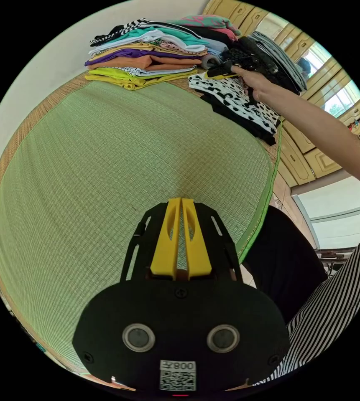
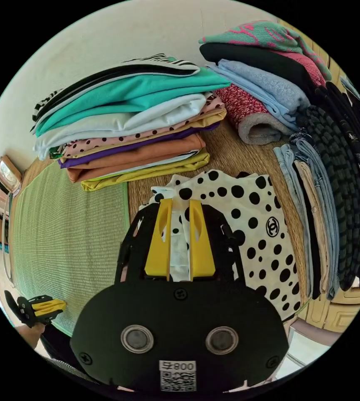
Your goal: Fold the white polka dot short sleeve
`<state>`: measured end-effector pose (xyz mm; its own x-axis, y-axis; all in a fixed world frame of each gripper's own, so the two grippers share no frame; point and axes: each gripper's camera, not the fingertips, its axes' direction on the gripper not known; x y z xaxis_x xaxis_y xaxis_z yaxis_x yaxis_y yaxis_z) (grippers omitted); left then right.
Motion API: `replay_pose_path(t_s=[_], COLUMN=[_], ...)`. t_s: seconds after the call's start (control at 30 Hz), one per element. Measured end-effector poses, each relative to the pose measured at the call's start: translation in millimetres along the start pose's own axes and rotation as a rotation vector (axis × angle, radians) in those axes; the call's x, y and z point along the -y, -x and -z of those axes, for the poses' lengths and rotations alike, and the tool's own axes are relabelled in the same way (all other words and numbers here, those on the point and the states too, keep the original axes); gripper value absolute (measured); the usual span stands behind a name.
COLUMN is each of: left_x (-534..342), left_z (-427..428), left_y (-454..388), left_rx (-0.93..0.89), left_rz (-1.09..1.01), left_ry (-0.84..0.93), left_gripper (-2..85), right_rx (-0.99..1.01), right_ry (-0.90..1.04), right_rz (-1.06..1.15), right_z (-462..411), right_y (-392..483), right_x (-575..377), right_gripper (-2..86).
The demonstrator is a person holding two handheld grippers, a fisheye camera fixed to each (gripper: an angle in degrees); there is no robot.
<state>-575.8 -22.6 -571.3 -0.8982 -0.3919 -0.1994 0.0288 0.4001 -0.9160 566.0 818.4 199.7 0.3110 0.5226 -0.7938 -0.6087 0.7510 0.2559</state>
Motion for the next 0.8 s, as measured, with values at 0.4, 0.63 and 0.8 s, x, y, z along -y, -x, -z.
replay_pose_path(t_s=[0.4, 0.63, 0.8], left_x=[-45.4, -72.0, -94.9], left_z=[-5.8, 22.4, 48.0], left_y=[39.4, 51.7, 64.1], left_rx=[-0.087, -0.245, -0.384], left_rz=[0.139, 0.104, 0.075], left_ry=[-0.045, -0.18, -0.266], left_gripper=[0.1, 0.1, 0.3], right_rx=[0.146, 0.476, 0.676], right_ry=[-0.154, -0.293, -0.357], right_rz=[-0.027, 0.028, 0.099], right_z=[56.8, 147.0, 218.5], right_y=[-33.0, -51.2, -64.8], right_x=[-68.6, -171.0, -237.4], right_gripper=[2.1, 2.1, 2.2])
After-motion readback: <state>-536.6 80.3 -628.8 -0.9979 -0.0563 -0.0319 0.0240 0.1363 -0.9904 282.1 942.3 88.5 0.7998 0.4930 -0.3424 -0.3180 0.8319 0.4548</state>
